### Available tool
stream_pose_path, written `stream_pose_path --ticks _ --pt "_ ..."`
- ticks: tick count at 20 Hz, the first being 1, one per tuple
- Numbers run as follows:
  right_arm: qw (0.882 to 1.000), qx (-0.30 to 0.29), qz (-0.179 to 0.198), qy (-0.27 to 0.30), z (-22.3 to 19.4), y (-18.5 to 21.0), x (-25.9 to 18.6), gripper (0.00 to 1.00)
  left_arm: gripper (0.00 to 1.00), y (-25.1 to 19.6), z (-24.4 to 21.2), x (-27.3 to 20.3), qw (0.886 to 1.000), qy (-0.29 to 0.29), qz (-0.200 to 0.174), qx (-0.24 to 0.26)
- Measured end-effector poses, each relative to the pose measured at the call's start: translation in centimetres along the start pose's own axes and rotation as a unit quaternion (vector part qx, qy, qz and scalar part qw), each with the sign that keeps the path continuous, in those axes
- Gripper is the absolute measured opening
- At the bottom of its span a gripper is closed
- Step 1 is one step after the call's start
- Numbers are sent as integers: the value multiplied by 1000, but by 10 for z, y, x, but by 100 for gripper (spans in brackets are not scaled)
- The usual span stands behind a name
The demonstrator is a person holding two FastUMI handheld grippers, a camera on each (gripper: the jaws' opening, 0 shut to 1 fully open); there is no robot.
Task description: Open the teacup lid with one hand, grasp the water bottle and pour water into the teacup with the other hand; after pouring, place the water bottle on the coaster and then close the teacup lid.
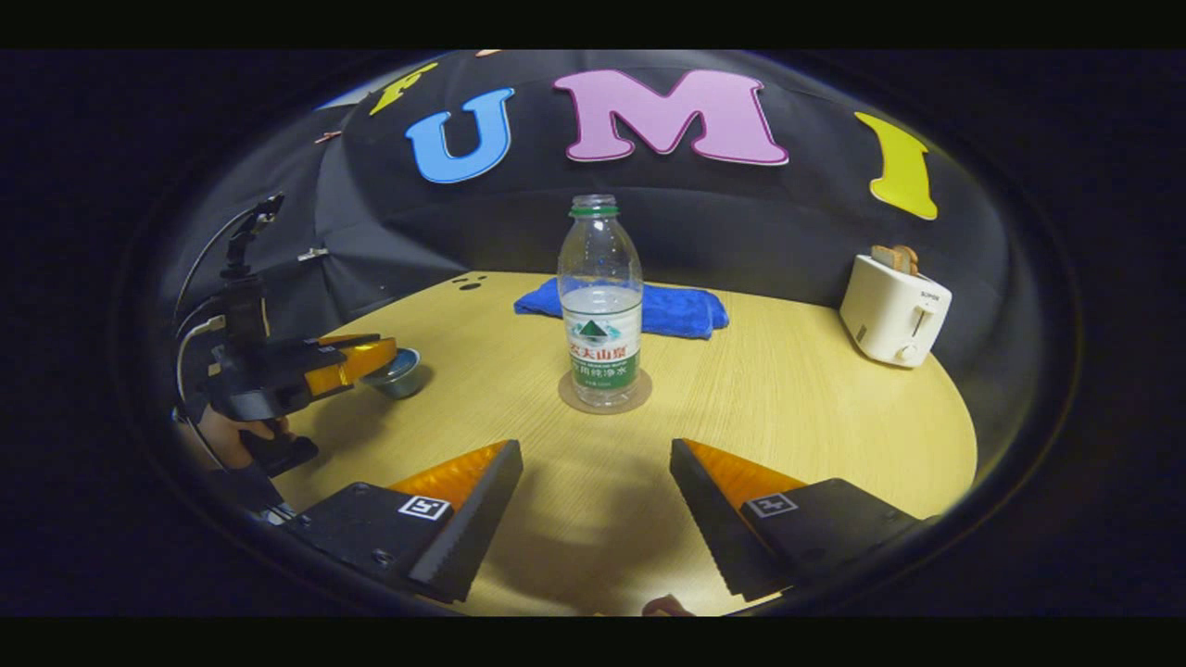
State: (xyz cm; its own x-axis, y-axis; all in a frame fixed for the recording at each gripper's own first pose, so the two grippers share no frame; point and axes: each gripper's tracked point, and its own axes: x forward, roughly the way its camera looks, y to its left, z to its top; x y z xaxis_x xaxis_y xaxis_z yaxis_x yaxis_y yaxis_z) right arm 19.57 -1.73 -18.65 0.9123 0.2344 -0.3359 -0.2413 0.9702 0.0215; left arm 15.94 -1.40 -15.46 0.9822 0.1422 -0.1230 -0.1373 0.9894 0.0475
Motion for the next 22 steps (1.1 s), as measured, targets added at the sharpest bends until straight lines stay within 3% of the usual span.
stream_pose_path --ticks 3,4,5,6,7,8,11,13,14,19,20,22 --pt "1000 7 1 7 -3 0 0 99 35 -1 -5 0 1000 8 -3 3" --pt "1000 8 1 6 -2 0 0 99 33 -2 -4 -1 1000 7 -7 2" --pt "1000 10 2 5 -1 0 -1 99 36 -4 -2 -2 1000 5 -10 0" --pt "1000 12 1 4 1 0 -2 99 46 -3 1 -6 1000 2 -9 1" --pt "1000 14 -2 2 4 -3 -3 99 42 -2 4 -9 1000 -1 -10 2" --pt "1000 16 -6 -1 9 -5 -5 99 53 -2 7 -13 1000 -3 -11 3" --pt "999 13 -20 -25 34 -12 -19 99 100 5 25 -41 1000 -10 -8 11" --pt "999 8 -27 -46 55 -17 -35 95 97 11 43 -68 1000 -15 -1 15" --pt "998 9 -29 -57 68 -18 -44 99 97 12 55 -85 1000 -20 2 16" --pt "991 5 -41 -126 127 -16 -98 99 97 12 123 -156 998 -63 21 12" --pt "989 -3 -45 -139 138 -15 -108 95 97 8 137 -166 997 -71 22 8" --pt "985 -11 -41 -165 158 -9 -131 99 97 -1 162 -185 995 -94 17 0"
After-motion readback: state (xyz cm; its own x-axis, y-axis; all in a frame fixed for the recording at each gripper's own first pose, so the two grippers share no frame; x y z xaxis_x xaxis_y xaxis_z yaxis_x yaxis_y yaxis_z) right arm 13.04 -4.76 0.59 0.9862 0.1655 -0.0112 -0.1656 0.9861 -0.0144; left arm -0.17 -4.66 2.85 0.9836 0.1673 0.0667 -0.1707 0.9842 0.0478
